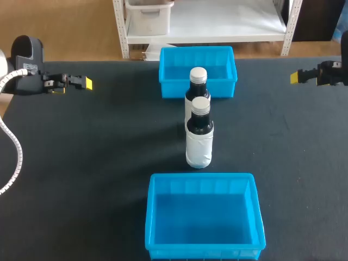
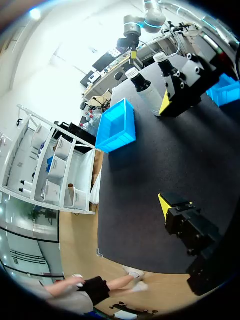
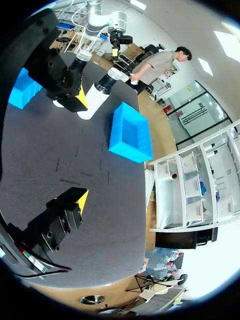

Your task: Pick up the bottle, and place it in the far bin if it is heavy, or in the near bin if it is light.

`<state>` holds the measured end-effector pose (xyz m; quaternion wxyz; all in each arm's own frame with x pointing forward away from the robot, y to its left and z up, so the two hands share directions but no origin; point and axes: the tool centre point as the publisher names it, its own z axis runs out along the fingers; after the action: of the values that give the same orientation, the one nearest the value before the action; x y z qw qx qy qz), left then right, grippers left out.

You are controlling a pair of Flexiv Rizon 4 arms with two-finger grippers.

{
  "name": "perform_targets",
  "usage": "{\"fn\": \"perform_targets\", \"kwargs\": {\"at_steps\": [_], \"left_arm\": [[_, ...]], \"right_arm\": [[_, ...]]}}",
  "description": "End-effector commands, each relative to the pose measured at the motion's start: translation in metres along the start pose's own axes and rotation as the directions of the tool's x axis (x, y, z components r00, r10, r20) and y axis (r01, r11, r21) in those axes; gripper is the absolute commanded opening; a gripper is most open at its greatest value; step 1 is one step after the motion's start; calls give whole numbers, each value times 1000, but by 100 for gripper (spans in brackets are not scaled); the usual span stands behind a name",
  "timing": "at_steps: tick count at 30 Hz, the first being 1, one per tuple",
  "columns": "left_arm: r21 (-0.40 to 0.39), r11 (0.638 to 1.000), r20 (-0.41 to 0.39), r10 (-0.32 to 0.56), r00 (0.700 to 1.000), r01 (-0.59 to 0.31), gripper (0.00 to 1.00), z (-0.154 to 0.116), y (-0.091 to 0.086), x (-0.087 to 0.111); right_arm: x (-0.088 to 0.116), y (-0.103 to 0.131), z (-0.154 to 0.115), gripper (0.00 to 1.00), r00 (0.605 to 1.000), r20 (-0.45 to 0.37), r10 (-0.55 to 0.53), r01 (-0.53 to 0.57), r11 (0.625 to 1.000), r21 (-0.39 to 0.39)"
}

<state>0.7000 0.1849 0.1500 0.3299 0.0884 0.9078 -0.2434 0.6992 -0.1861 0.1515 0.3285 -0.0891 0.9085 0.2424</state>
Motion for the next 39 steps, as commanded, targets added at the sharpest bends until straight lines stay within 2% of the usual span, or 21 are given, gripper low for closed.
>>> {"fn": "perform_targets", "kwargs": {"at_steps": [1, 11, 13, 15, 17, 18, 21, 24, 27, 28, 29, 31, 34, 35, 36, 39], "left_arm": [[0, 1000, 0, 0, 1000, 0, 100, 0, 0, 0], [0, 1000, 0, 0, 1000, 0, 100, 0, 0, 0], [0, 1000, 0, 0, 1000, 0, 100, 0, 0, 0], [0, 1000, 0, 0, 1000, 0, 100, 0, 0, 0], [0, 1000, 0, 0, 1000, 0, 100, 0, 0, 0], [0, 1000, 0, 0, 1000, 0, 100, 0, 0, 0], [0, 1000, 0, 0, 1000, 0, 100, 0, 0, 0], [0, 1000, 0, 0, 1000, 0, 100, 0, 0, 0], [0, 1000, 0, 0, 1000, 0, 100, 0, 0, 0], [0, 1000, 0, 0, 1000, 0, 100, 0, 0, 0], [0, 1000, 0, 0, 1000, 0, 100, 0, 0, 0], [0, 1000, 0, 0, 1000, 0, 100, 0, 0, 0], [0, 1000, 0, 0, 1000, 0, 100, 0, 0, 0], [0, 1000, 0, 0, 1000, 0, 100, 0, 0, 0], [0, 1000, 0, 0, 1000, 0, 100, 0, 0, 0], [0, 1000, 0, 0, 1000, 0, 100, 0, 0, 0]], "right_arm": [[0, 1, 1, 100, 1000, 1, 1, -1, 1000, 2], [0, 1, 1, 100, 1000, 1, 1, -1, 1000, 2], [0, -1, 5, 100, 991, -19, -130, 128, 989, -69], [1, -4, 7, 100, 966, -19, -258, 254, 960, -119], [2, -5, 4, 100, 931, -9, -366, 355, 908, -222], [2, -5, 3, 100, 917, 5, -400, 389, 889, -244], [5, -3, -3, 100, 835, 32, -549, 522, 773, -360], [7, -2, -8, 100, 765, 89, -638, 591, 639, -492], [10, 1, -12, 100, 694, 134, -708, 612, 481, -627], [12, 2, -13, 100, 665, 160, -730, 617, 415, -668], [13, 3, -14, 100, 649, 174, -740, 615, 376, -693], [15, 6, -15, 100, 595, 211, -776, 609, 263, -748], [20, 13, -17, 100, 519, 260, -814, 582, 114, -805], [22, 14, -18, 100, 490, 266, -830, 583, 86, -808], [23, 15, -17, 100, 464, 258, -848, 604, 89, -792], [23, 15, -17, 100, 464, 258, -848, 604, 89, -792]]}}
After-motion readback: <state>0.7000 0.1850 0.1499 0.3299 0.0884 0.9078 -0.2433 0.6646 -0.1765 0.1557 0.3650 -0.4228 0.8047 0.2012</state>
